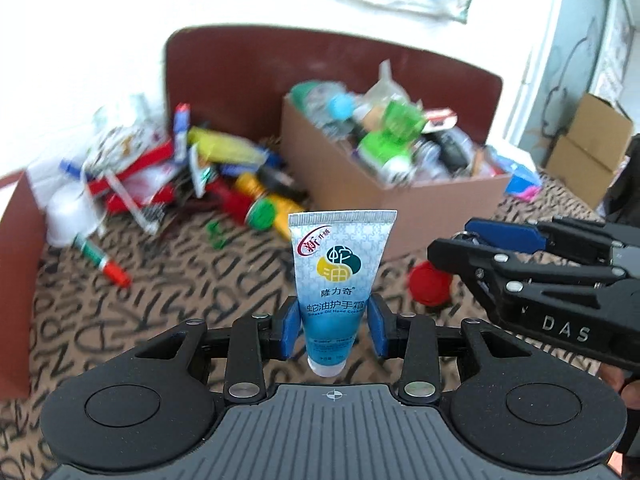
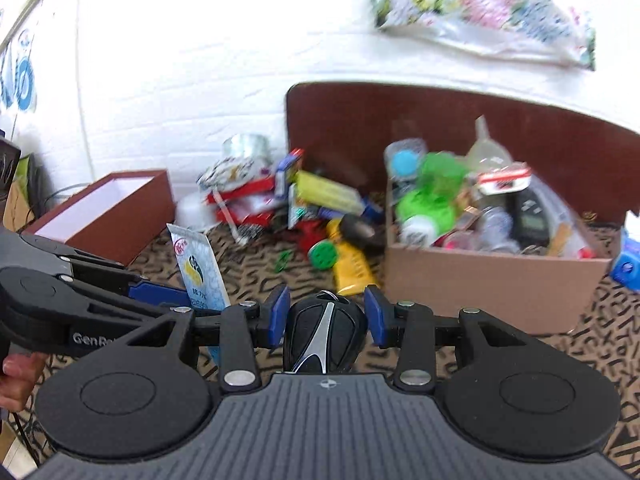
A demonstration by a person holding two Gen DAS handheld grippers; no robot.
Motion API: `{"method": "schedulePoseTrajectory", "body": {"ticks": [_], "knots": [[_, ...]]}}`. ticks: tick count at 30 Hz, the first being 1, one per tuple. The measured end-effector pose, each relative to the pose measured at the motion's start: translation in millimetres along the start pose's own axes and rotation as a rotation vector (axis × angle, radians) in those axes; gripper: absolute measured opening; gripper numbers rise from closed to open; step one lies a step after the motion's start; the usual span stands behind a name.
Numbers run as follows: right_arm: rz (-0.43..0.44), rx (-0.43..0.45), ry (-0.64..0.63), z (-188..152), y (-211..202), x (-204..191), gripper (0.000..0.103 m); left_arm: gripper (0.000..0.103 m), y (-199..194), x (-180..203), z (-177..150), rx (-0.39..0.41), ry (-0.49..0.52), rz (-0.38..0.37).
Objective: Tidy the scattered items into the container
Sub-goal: 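Carry the tube and key fob over the cardboard box with both tools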
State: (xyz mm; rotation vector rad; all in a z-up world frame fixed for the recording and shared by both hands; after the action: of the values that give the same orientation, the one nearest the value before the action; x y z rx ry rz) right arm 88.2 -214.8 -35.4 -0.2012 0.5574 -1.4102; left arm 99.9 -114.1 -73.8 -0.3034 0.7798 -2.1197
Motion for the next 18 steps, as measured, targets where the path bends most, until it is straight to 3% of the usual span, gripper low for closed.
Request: {"method": "schedulePoseTrajectory", "body": {"ticks": [14, 18], "knots": [[-0.124, 0.129, -0.001, 64.8, -13.4, 73.7, 0.045, 0.037, 16.0, 50.7, 117.7, 0.105, 0.078, -0.132], [-0.142, 0.154, 0.003, 84.2, -8.0, 91.5, 0.045, 0.037, 24.6, 56.2, 151.8, 0.123, 0.090, -0.131]]}}
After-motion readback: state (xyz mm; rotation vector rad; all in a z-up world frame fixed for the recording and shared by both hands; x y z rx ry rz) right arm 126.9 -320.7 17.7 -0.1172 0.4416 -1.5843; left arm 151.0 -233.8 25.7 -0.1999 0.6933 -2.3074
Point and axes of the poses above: each gripper's, at about its wrist camera, not at the fingertips, and y roughly the way its jaws point, x to its right, z to its top, the point moved 10 cm from there along y, roughly the way its jaws point, and after that the axes turned 13 degrees about y, right-handed, at the moved point
